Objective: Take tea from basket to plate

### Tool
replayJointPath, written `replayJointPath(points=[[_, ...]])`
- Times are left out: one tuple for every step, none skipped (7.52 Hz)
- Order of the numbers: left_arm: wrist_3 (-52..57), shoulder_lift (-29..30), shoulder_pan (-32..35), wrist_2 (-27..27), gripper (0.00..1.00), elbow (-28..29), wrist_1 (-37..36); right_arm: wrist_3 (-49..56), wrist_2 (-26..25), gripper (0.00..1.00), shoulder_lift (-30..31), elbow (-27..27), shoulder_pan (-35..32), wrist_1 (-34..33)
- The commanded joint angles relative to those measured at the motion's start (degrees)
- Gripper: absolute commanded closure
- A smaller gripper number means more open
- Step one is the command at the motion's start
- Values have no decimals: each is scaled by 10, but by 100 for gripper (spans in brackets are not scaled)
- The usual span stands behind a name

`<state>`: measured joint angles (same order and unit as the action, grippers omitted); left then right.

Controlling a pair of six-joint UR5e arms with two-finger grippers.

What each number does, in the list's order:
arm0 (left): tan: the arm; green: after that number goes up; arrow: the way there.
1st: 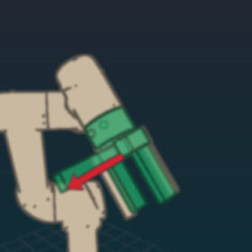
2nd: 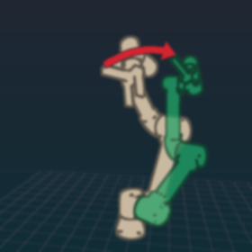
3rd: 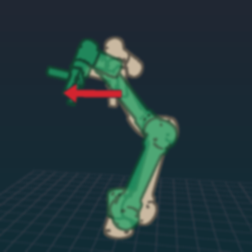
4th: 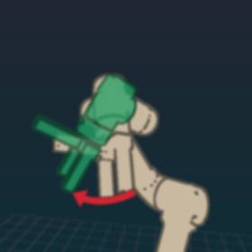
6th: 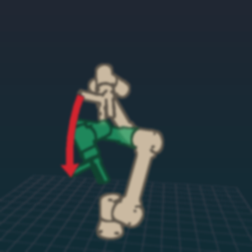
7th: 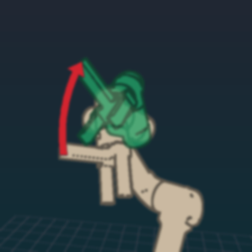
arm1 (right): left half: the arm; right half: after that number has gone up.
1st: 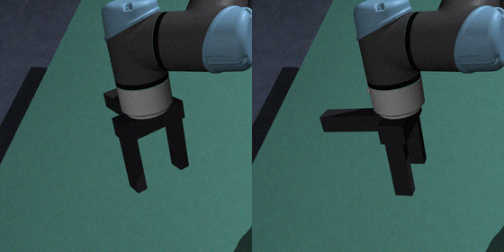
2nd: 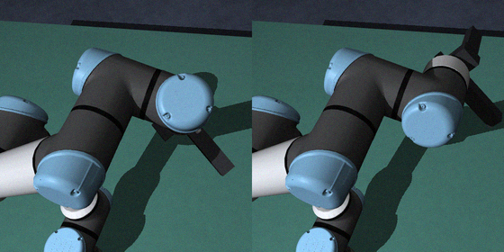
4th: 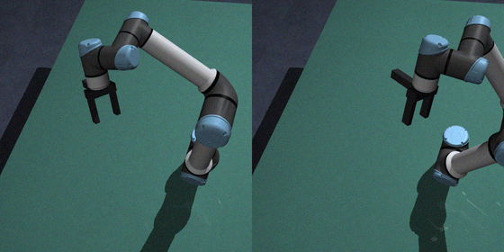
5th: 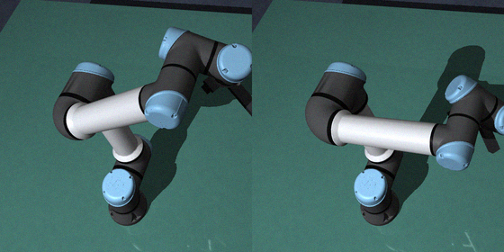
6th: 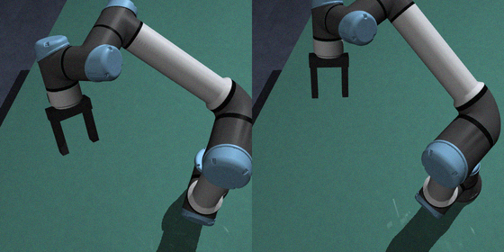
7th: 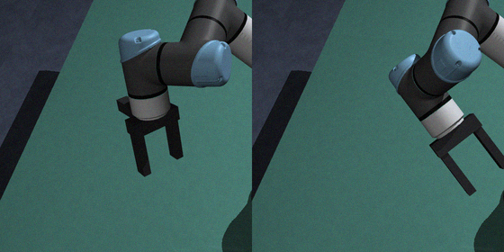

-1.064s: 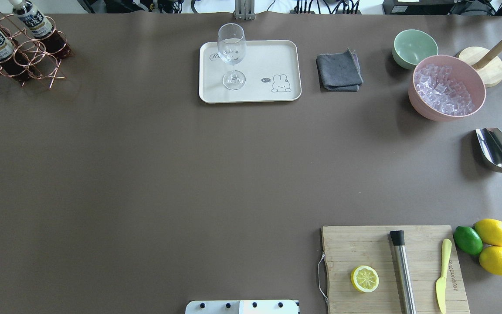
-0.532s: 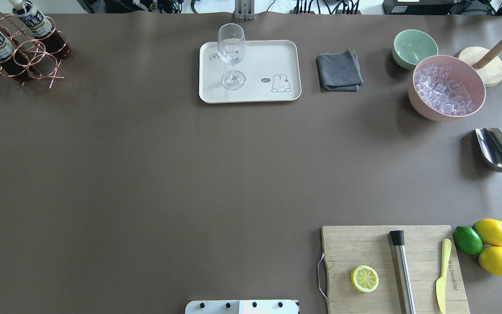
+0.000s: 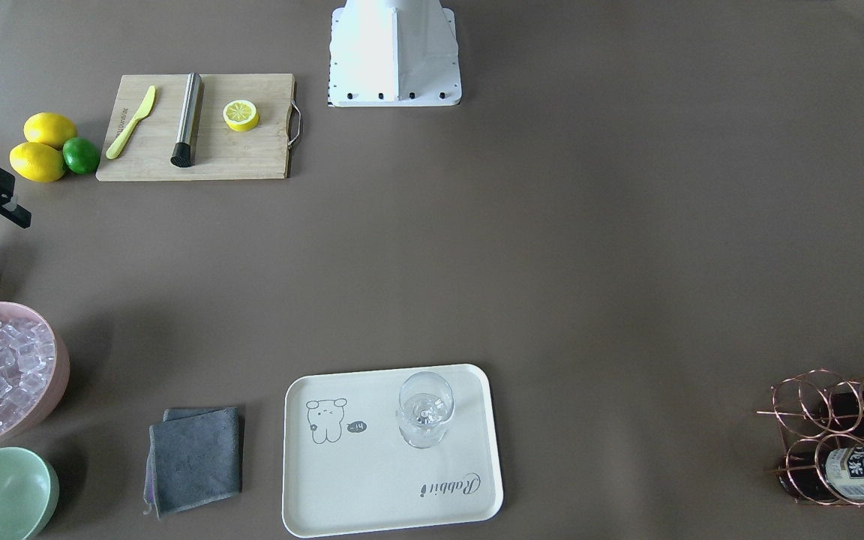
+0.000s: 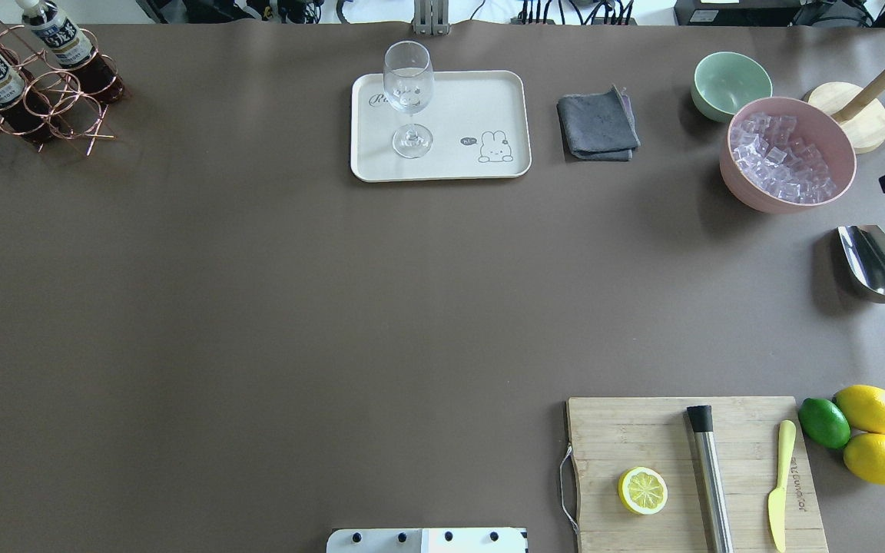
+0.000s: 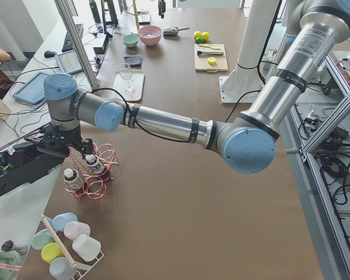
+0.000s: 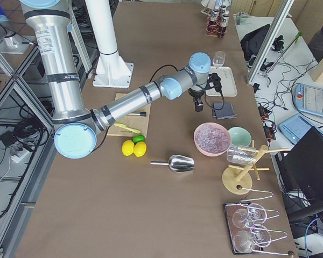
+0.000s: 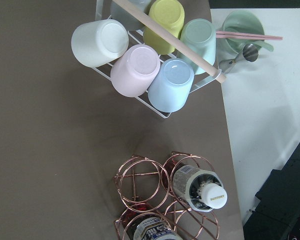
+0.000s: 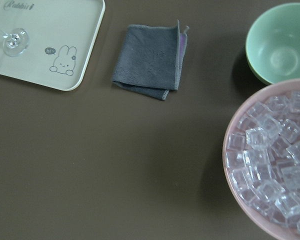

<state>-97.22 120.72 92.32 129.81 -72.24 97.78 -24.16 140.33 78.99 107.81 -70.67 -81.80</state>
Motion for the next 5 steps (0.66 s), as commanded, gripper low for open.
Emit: replayJointPath(points=[[-55,22,-32,-3,2,18,34,-5,-33,0,-12,-89,36,256],[-67,23,-33,-3,2,19,41,-5,-34,0,-15,-136,39,349],[-75,26,-40,-3,2,18,44,-5,-37,0,-17,-177,44,451],[-78,36,-50,-3,2,31,47,-6,-51,0,-17,-216,47,553],[-100,46,-56,-3,2,54,77,-6,-54,0,-17,-239,50,620]])
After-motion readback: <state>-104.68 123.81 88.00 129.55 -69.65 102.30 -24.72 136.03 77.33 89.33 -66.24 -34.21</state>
